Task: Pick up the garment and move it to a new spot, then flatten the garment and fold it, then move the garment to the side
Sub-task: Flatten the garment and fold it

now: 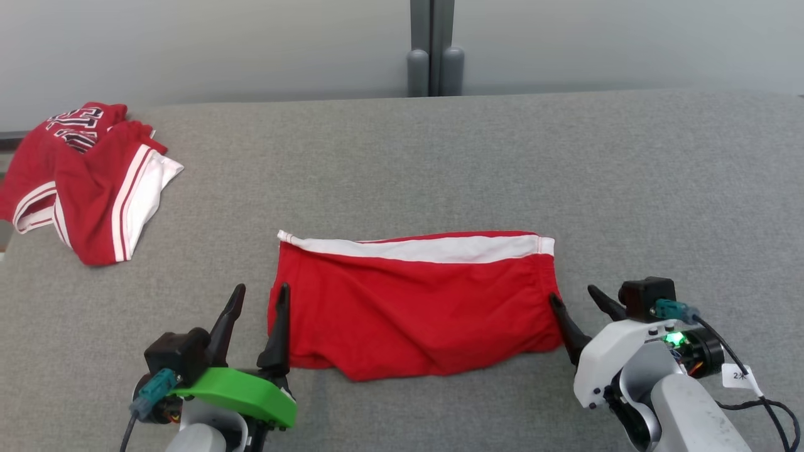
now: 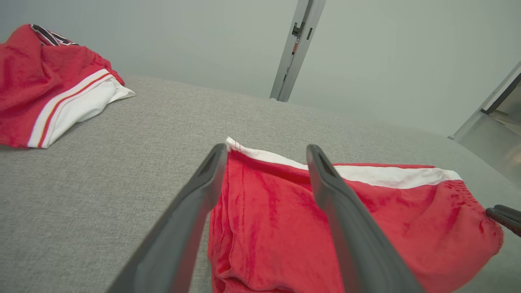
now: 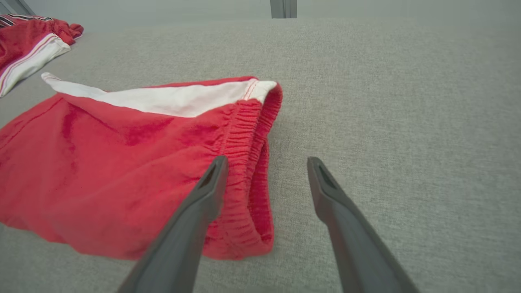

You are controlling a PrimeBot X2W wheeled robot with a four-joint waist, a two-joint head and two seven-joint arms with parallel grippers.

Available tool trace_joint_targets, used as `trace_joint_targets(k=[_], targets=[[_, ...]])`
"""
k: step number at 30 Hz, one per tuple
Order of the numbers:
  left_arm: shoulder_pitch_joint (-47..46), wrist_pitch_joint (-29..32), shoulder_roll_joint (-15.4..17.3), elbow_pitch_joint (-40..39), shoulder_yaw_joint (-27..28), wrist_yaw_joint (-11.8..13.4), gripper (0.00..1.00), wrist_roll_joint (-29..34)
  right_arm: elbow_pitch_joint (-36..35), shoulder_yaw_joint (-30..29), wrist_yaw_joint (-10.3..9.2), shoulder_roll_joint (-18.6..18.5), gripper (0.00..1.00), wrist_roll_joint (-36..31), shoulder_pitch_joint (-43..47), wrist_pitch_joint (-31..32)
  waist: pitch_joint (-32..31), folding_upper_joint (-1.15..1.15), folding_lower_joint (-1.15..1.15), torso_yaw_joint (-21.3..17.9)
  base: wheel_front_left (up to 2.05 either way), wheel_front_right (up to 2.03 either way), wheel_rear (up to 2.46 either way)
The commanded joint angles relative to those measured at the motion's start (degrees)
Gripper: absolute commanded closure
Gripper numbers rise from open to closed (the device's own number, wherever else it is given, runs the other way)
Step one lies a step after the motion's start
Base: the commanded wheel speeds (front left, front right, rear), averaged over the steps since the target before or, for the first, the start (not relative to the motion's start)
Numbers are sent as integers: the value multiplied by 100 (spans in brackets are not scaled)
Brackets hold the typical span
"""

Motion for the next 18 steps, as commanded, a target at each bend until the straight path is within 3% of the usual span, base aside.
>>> trace_joint_targets(k=[1,11,12,13,16,18], targets=[[71,-3,-15,11,45,-42,0,43,182,-54,-6,-21,0,61,-67,56,13,0,0,87,0,0,0],[135,-4,-111,32,257,-143,0,310,1228,320,-6,-19,0,339,-309,330,71,0,0,255,0,0,0],[133,-4,-120,29,279,-151,0,329,1273,368,-6,-20,8,371,-334,331,77,0,0,258,0,0,0],[134,-4,-133,27,312,-152,0,354,1334,429,-6,-17,53,411,-376,316,84,0,0,261,0,0,0],[125,-4,-165,32,389,-175,0,349,1449,526,-6,-16,86,492,-453,291,89,0,0,245,0,0,0],[107,-4,-177,29,418,-195,0,377,1515,558,-6,-20,89,551,-550,262,86,0,0,212,0,0,0]])
